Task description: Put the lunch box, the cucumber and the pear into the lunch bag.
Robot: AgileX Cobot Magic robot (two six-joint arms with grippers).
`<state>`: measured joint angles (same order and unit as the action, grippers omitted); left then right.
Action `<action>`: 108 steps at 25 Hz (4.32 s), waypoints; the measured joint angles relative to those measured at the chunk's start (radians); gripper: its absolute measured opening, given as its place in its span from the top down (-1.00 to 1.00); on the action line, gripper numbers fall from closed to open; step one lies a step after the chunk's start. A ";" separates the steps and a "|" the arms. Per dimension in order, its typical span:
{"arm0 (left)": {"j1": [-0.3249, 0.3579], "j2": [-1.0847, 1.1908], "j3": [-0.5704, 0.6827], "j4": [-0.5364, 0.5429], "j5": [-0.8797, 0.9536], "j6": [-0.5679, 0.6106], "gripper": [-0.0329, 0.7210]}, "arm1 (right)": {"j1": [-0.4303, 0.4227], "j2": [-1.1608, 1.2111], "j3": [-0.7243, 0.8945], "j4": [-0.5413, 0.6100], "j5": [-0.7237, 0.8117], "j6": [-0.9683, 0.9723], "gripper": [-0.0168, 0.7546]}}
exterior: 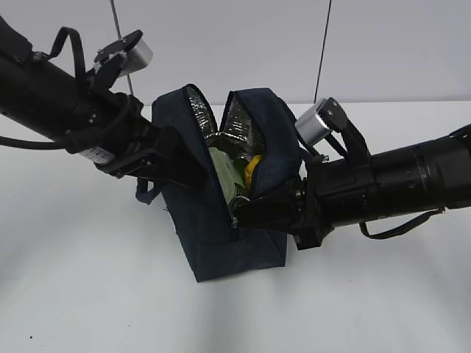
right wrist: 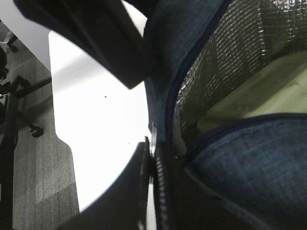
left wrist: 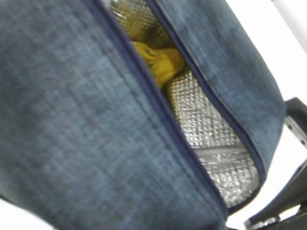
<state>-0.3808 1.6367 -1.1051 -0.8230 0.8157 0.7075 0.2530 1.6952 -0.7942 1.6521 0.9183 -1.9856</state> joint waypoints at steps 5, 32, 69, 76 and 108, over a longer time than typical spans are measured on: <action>-0.044 0.000 0.000 0.020 0.000 0.000 -0.51 | 0.000 -0.030 0.000 0.004 0.000 0.002 0.94; -0.049 0.003 0.000 0.000 0.000 0.000 0.64 | 0.000 -0.106 -0.081 0.027 -0.041 0.002 0.94; -0.048 -0.002 -0.013 0.148 0.091 -0.007 0.91 | 0.013 0.095 -0.497 -0.194 0.015 0.219 0.94; -0.047 -0.003 -0.017 0.149 0.088 -0.007 0.89 | 0.013 0.095 -0.544 -0.253 0.037 0.290 0.94; -0.049 0.000 -0.008 -0.060 -0.104 -0.037 -0.06 | 0.008 0.095 -0.582 -0.249 0.031 0.381 0.94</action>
<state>-0.4298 1.6368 -1.1130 -0.8827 0.7113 0.6701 0.2606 1.7903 -1.3761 1.4032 0.9495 -1.6048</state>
